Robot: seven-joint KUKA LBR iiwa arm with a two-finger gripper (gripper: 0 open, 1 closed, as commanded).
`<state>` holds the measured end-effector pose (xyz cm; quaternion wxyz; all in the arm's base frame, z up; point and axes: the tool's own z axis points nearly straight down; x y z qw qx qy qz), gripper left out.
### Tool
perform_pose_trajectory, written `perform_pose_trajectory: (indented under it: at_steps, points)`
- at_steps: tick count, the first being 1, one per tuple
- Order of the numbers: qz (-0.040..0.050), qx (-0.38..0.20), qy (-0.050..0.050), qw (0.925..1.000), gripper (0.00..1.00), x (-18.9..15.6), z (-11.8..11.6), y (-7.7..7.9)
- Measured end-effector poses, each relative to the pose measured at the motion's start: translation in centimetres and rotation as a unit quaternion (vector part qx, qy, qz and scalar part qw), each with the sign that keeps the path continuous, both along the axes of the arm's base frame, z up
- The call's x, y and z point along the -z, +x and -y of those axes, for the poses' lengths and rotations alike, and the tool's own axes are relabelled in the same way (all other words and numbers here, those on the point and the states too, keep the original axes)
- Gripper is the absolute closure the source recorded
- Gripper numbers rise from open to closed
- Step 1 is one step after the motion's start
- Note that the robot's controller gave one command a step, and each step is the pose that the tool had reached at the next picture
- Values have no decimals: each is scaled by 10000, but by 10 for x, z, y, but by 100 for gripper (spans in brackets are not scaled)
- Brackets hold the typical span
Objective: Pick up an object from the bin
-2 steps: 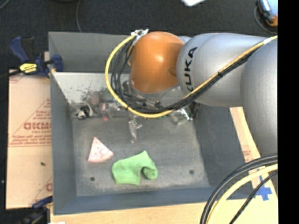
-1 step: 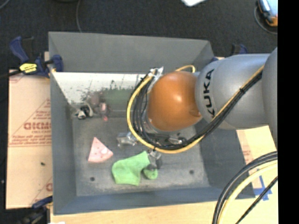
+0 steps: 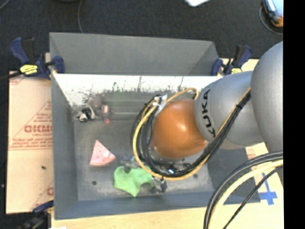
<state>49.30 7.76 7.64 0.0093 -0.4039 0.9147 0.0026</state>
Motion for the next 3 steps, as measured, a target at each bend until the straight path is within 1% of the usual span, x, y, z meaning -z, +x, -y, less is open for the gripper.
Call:
perform_pose_trajectory:
  at_steps: [1, 2, 3]
  points:
    - [32, -744, -13, 9972, 0, 6, 40, -14]
    - [70, -2082, -37, 9781, 0, 5, 54, 62]
    - [54, -2061, -32, 9785, 100, 5, 54, 62]
